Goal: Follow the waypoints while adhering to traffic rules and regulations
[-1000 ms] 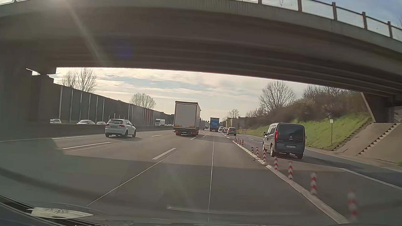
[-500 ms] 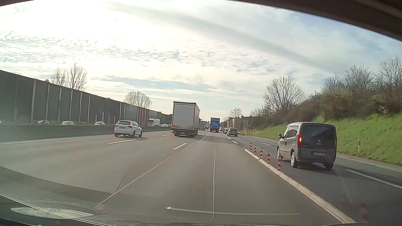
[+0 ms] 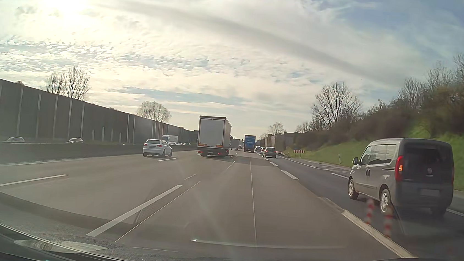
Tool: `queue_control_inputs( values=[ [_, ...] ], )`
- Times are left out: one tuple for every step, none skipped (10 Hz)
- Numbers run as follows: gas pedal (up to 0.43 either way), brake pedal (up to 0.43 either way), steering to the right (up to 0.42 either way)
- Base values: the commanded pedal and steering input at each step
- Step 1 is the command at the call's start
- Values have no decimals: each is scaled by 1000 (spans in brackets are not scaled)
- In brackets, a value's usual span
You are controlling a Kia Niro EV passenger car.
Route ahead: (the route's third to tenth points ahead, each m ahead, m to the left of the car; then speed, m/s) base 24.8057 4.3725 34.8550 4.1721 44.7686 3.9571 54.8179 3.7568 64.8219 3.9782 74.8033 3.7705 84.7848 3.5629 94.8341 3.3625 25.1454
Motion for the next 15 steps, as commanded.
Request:
queue_control_inputs(
  values=[
    [110, 0, -5],
    [87, 0, -6],
    [87, 0, -6],
    [87, 0, -6],
    [87, 0, -6],
    [87, 0, -6],
    [87, 0, -6],
    [87, 0, -6],
    [79, 0, -6],
    [79, 0, -6],
    [79, 0, -6],
    [79, 0, -6],
    [79, 0, -6],
    [79, 0, -6],
    [79, 0, -6]
  ],
)
